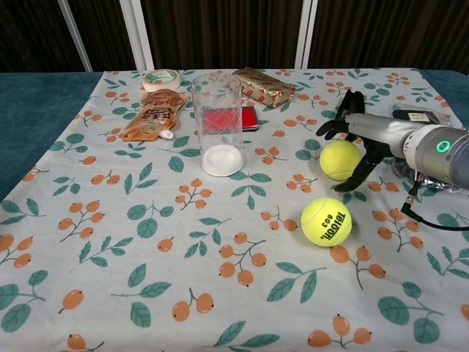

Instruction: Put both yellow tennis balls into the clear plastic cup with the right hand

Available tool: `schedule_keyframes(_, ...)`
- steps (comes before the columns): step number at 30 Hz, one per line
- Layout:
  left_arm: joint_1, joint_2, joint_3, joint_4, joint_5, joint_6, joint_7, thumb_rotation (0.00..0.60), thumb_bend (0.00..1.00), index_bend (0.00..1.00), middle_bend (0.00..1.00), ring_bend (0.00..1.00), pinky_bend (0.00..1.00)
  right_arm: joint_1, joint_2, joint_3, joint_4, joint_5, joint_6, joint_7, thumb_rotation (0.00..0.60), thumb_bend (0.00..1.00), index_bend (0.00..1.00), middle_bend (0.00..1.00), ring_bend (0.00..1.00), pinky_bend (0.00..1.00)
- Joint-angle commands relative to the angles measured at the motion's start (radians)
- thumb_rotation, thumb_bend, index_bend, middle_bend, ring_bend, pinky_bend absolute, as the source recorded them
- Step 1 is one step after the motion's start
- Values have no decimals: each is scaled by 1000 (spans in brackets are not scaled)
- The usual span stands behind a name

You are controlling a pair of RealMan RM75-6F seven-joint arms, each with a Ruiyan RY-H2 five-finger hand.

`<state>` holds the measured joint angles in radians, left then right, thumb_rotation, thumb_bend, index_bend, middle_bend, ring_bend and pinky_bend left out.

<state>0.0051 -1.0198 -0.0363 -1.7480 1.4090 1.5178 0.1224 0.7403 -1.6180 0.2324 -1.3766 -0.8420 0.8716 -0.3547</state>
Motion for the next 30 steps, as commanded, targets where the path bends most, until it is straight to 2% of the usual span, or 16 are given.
schedule_keyframes(1,1,0,-1,0,1,4,-1,600,39,94,0,0,49,4,-13,-1,12,-8,5,7,600,234,226,209,322,0)
schedule_keyframes(8,0,0,-1,0,-2,1,0,600,39,118,0,0,49,21,-54,6,71,-12,22,-1,600,240,390,327,434,0)
schedule_keyframes(13,1,2,-1,-1,-2,0,-1,600,39,129,0,0,49,26,-69,21,86,-21,48,4,600,350,540,447,530,0)
schedule_keyframes(21,2,4,-1,-3,-4,1,-5,600,39,133,0,0,51,37,8,75,14,-34,75,5,600,366,563,460,549,0)
schedule_keyframes(24,2,5,0,-4,-2,0,-7,600,39,134,0,0,51,57,62,121,-27,-24,74,-4,600,366,563,460,549,0)
schedule_keyframes(30,2,7,-2,-4,-7,-1,-13,600,39,135,0,0,51,115,165,212,-106,78,33,-45,600,366,563,460,549,0)
